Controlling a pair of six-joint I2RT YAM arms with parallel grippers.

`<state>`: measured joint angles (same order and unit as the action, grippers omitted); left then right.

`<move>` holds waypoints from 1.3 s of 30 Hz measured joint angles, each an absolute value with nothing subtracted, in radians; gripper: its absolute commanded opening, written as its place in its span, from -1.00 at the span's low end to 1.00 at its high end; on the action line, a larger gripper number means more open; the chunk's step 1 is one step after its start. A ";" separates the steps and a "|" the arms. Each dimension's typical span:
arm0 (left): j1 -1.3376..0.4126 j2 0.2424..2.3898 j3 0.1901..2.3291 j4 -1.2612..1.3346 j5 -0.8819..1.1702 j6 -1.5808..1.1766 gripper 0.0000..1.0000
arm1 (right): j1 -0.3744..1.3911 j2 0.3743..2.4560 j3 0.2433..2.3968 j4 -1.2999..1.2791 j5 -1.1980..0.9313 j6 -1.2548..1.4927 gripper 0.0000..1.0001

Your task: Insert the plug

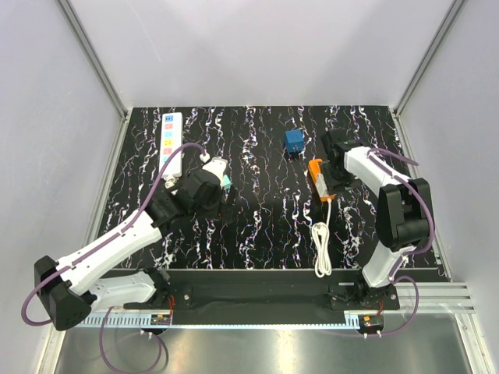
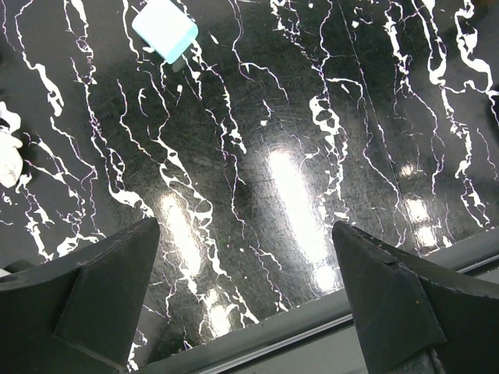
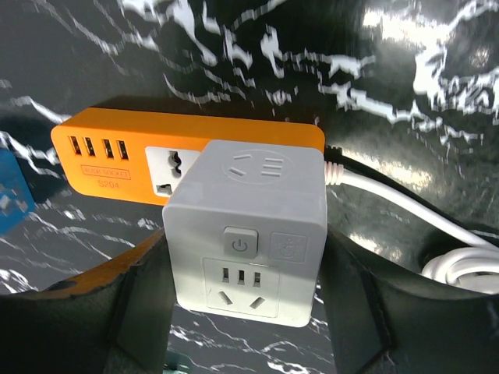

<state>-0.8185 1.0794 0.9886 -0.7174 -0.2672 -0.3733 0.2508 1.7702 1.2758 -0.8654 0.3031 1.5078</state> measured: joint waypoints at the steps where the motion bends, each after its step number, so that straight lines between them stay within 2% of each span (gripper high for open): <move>1: -0.818 1.079 0.988 -0.717 -0.268 -0.373 0.98 | 0.239 1.774 1.279 -0.864 0.304 1.502 -1.00; 12: -0.818 1.073 0.987 -0.717 -0.278 -0.373 0.98 | 0.073 1.820 1.343 -0.845 0.395 1.379 -0.97; 13: -0.818 1.073 0.987 -0.717 -0.279 -0.373 0.98 | 0.052 1.828 1.352 -0.841 0.410 1.359 -0.83; 14: -0.818 1.073 0.987 -0.717 -0.280 -0.373 0.98 | 0.035 1.836 1.363 -0.839 0.424 1.337 -0.42; 17: -0.818 1.073 0.987 -0.717 -0.286 -0.373 0.98 | 0.014 1.854 1.382 -0.831 0.464 1.265 0.34; 20: -0.818 1.073 0.987 -0.716 -0.287 -0.373 0.98 | 0.013 1.855 1.384 -0.823 0.477 1.198 0.57; 23: -0.818 1.073 0.987 -0.715 -0.285 -0.372 0.98 | 0.012 1.851 1.383 -0.831 0.480 1.126 0.96; 27: -0.818 1.069 0.989 -0.714 -0.274 -0.366 0.98 | 0.012 1.789 1.366 -0.840 0.473 1.036 0.99; 33: -0.817 1.071 1.078 -0.727 -0.271 -0.364 0.97 | 0.011 1.536 1.340 -0.862 0.422 0.902 0.99; 36: -0.795 1.076 1.155 -0.710 -0.291 -0.363 0.94 | 0.011 1.378 1.307 -0.842 0.315 0.794 0.97; 39: -0.671 1.118 1.238 -0.699 -0.260 -0.362 0.87 | 0.019 1.282 1.297 -0.821 0.181 0.683 0.97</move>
